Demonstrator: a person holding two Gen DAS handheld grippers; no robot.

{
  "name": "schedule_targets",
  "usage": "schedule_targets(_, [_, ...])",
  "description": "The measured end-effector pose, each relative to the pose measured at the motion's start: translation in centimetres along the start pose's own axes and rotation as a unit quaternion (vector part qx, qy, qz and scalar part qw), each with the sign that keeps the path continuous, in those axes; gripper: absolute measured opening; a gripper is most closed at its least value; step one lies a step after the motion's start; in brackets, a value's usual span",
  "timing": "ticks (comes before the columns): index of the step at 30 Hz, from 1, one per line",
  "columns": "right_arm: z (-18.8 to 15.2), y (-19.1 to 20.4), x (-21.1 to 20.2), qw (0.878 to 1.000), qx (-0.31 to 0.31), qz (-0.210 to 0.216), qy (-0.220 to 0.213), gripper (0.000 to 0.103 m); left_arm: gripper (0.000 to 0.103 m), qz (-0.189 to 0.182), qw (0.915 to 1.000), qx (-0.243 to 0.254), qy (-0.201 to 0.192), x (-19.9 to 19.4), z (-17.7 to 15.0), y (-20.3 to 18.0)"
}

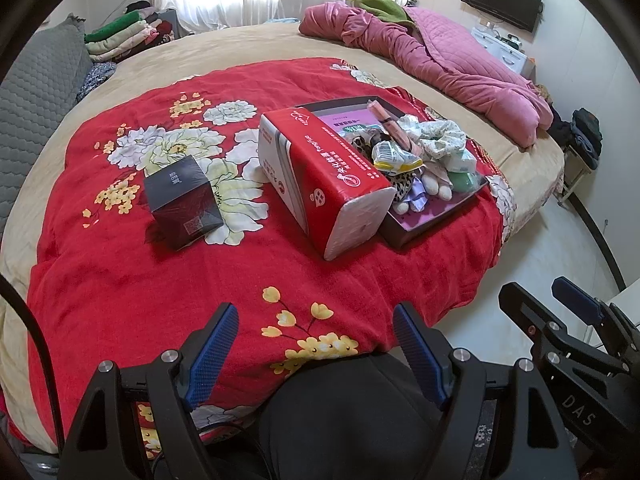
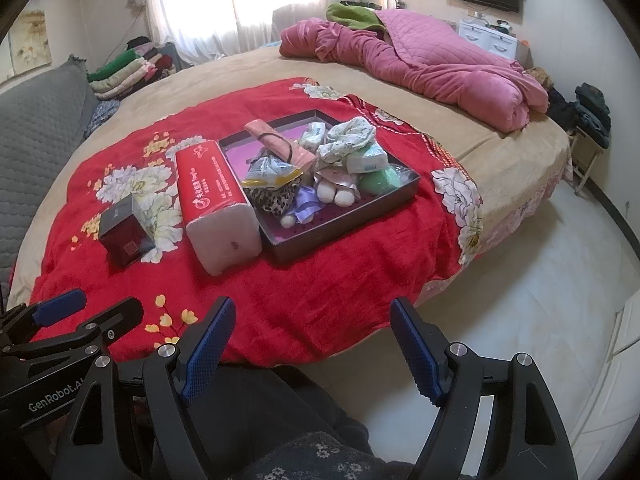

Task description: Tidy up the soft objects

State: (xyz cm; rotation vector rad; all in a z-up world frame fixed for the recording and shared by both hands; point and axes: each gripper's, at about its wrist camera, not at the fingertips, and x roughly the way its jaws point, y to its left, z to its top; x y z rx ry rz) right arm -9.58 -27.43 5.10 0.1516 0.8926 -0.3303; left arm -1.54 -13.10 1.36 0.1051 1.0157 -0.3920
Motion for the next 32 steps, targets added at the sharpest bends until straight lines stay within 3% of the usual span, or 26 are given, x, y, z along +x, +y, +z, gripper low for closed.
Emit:
schedule_targets(27, [-0.1,0.2,0.3,1.000,-0.001,0.002,0.005,0.080,0.079,0.007,0.9999,-0.006,0.006,0.5,-0.3,0.2])
schedule_targets(32, [0.2,1.6,0.9,1.000,-0.025,0.004,0.005,0.080,0.079,0.001,0.9996,-0.027,0.010,0.8,-0.5,1.9])
